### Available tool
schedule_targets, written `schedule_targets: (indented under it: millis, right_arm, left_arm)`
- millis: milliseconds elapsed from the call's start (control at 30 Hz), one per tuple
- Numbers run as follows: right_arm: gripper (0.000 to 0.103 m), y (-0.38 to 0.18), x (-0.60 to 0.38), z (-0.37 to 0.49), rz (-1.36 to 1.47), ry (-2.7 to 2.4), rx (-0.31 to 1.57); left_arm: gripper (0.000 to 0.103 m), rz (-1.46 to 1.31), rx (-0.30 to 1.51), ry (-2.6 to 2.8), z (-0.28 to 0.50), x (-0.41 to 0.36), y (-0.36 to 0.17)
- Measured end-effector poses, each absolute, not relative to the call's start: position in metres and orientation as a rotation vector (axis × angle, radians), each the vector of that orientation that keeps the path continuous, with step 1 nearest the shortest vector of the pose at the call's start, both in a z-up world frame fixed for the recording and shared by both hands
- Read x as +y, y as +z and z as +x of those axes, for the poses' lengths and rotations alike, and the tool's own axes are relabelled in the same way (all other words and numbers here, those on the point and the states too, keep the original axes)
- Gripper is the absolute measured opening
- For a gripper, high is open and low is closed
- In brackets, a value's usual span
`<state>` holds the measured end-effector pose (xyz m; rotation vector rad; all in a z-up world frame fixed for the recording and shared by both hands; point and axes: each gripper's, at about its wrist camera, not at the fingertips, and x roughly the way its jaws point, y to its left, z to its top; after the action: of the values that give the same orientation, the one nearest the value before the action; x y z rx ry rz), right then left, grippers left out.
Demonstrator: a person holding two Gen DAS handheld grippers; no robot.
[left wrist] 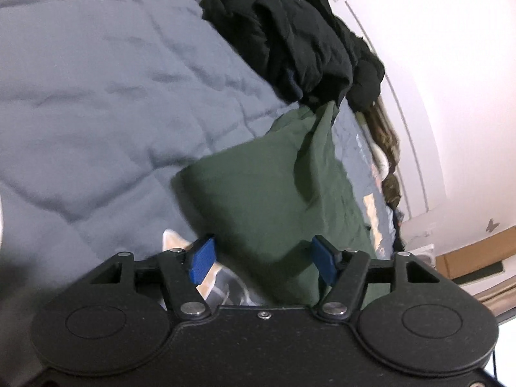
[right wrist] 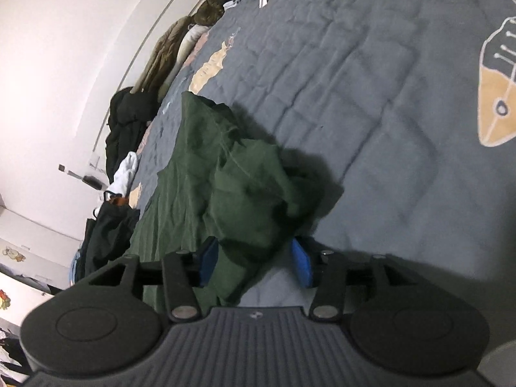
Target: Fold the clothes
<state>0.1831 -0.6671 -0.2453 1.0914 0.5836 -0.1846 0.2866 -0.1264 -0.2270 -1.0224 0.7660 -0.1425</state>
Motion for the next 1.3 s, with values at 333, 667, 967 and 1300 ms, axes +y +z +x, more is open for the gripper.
schedule_targets:
  millis: [333, 667, 967, 1300]
  right_arm:
    - [0.010, -0.262, -0.680, 0.179, 1.220, -0.223, 0.428]
    - [0.007, -0.204, -0.690, 0.163, 1.234, -0.198, 0.301]
    - [0.009, -0.239, -0.701, 0.164, 1.130, -0.277, 0.607]
    - [0.023, -0.229, -0.688, 0.167, 1.101, -0.265, 0.511]
  left_arm:
    - [0.007, -1.008, 0.719, -0.135, 0.304, -0.127, -0.226]
    - [0.003, -0.969, 0.701, -0.181, 0.290, -0.109, -0.178]
    - [0.016, -0.906, 0.897, -0.048, 0.283, -0.114, -0.217]
    - [0.052, -0.861, 0.829, -0.119, 0.272, -0.145, -0.215]
